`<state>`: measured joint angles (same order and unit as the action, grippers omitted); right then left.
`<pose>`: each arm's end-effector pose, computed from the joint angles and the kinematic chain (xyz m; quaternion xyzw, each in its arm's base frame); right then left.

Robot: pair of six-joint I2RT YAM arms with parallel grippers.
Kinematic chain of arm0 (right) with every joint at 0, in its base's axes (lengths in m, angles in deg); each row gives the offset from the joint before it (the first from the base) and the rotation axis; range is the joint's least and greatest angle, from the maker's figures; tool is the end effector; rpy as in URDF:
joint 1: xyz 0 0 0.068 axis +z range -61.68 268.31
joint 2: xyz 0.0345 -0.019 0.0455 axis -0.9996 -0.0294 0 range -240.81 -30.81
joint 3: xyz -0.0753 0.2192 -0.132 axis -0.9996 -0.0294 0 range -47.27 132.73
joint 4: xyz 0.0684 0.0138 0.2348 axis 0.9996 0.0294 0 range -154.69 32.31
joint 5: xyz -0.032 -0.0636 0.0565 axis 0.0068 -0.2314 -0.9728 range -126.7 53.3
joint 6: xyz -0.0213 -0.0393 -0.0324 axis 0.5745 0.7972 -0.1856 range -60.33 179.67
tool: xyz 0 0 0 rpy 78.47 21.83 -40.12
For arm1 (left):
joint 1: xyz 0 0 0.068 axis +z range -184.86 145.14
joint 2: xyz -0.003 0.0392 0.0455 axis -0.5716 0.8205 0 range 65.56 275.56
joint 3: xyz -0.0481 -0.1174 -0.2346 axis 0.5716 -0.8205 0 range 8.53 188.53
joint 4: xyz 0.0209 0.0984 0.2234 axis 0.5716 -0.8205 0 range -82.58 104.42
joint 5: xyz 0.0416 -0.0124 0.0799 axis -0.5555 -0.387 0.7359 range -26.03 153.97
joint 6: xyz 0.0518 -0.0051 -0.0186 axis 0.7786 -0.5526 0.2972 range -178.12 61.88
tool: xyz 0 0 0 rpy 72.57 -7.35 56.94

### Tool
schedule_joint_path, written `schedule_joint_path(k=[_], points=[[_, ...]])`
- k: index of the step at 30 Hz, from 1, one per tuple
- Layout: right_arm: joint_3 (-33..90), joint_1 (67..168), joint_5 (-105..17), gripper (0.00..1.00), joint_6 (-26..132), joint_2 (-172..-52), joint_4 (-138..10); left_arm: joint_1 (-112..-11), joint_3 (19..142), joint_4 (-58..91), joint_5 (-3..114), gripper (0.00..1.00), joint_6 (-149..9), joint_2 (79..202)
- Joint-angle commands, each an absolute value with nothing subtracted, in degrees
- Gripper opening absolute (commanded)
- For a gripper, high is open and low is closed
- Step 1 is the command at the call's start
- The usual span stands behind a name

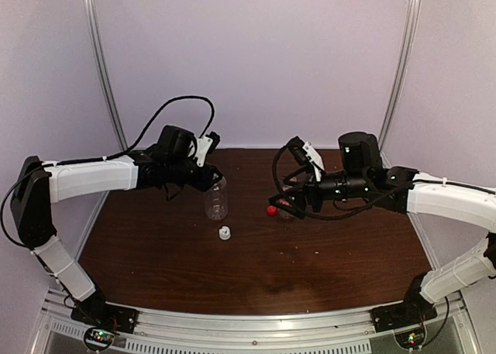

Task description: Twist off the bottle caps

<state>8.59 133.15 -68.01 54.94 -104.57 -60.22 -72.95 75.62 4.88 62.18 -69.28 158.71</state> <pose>0.1853 0.2118 0.3078 -0.4154 0.7001 0.4281 0.3926 0.2790 -0.2202 0.2598 0.2140 0.8632 -0.2031 0.4097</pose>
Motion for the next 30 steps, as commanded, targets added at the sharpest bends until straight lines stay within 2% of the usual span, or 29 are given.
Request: schedule_joint_path(k=[1,10,15,17,20,30], points=[[8.10,132.70,-67.00,1.00,54.57,-104.01,-61.52,-72.66,75.46,9.35,60.46,0.11,-70.40,159.11],[8.28,132.52,-66.67,1.00,54.51,-103.76,-61.04,-72.39,74.81,8.96,60.38,0.26,-70.69,158.50],[7.69,132.52,-66.60,1.00,54.27,-103.50,-61.20,-72.30,75.07,8.44,60.25,0.43,-70.60,157.11],[7.54,132.49,-66.61,1.00,54.16,-103.53,-61.26,-72.30,75.07,8.36,60.24,0.55,-70.52,156.23],[7.25,132.48,-66.52,1.00,53.98,-103.37,-61.38,-72.30,75.15,7.80,60.33,0.67,-70.43,154.98],[7.14,132.34,-65.54,1.00,53.72,-103.08,-61.27,-72.22,74.99,6.24,60.34,0.77,-70.52,150.11]])
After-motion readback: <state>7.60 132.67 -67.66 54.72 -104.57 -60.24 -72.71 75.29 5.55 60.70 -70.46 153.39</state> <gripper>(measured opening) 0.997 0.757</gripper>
